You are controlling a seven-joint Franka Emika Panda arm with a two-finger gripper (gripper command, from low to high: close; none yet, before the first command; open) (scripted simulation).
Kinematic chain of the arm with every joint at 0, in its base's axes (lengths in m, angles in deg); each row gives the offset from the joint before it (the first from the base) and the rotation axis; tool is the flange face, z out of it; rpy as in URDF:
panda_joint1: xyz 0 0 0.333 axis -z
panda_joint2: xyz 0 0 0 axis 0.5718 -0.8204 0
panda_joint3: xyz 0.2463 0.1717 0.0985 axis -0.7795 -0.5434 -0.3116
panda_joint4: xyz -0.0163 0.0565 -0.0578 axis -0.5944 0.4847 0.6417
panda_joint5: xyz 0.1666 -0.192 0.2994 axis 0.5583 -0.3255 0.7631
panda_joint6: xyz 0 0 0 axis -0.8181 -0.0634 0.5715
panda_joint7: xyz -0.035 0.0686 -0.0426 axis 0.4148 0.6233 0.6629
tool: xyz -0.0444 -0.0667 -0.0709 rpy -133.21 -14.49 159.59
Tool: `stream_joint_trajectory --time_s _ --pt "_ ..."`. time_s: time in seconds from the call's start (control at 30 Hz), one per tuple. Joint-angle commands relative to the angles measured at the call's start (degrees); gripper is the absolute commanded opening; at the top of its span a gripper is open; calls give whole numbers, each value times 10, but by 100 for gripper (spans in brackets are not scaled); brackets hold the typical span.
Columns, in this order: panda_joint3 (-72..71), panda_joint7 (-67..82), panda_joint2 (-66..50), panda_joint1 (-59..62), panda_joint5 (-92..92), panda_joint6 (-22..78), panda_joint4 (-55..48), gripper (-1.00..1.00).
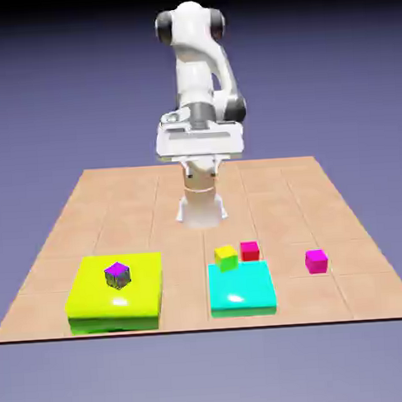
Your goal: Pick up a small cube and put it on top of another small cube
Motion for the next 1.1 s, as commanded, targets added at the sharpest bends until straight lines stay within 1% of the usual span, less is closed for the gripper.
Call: stream_joint_trajectory --time_s 0.0,1.07 --pt "-21 0 -1 12 -14 7 -1 0" --pt "-685 -3 -23 392 -460 245 -49 0"
